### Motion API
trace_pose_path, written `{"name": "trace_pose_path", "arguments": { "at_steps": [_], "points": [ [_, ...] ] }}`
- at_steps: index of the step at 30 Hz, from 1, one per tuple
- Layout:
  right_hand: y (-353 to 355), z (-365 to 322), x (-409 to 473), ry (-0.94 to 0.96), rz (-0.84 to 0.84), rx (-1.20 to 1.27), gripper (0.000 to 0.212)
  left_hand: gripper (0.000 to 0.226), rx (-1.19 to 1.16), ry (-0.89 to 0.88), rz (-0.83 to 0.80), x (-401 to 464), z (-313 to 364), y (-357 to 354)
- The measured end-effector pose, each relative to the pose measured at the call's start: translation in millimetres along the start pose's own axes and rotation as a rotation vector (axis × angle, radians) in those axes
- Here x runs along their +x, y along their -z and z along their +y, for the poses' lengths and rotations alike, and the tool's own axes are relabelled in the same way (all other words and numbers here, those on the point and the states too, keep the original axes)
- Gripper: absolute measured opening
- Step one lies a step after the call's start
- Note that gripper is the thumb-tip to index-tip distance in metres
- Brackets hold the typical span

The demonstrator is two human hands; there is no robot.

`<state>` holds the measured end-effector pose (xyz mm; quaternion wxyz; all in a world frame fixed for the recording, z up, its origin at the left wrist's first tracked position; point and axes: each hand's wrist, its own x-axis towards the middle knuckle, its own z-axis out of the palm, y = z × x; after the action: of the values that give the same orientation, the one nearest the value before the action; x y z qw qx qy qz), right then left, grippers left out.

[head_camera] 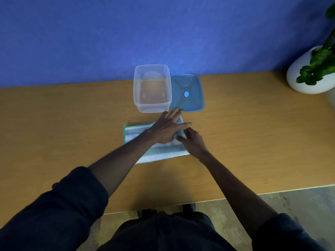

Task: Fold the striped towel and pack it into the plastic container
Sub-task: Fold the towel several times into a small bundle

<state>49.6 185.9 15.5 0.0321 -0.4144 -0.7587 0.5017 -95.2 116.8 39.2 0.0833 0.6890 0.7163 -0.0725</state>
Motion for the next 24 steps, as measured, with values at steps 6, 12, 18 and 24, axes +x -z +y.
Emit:
{"name": "trace_pose_path", "arguments": {
  "at_steps": [6, 12, 18, 24],
  "points": [
    [21.8, -27.0, -9.8, 0.181, 0.037, -0.021, 0.021, 0.039, 0.044, -0.009, 0.100, 6.6, -27.7, 42.5],
    [42.9, -45.5, -12.5, 0.138, 0.102, -0.092, 0.047, 0.013, -0.253, 0.149, 0.330, -12.7, -54.6, 68.0],
    [71.3, -66.4, -17.3, 0.331, 0.279, -0.210, 0.020, 0.020, -0.347, 0.225, 0.479, -43.4, -53.5, 89.5],
    [90.0, -93.0, -37.1, 0.610, 0.444, -0.338, 0.017, 0.015, -0.511, 0.286, 0.707, -75.7, -34.7, 93.2]
  ]
}}
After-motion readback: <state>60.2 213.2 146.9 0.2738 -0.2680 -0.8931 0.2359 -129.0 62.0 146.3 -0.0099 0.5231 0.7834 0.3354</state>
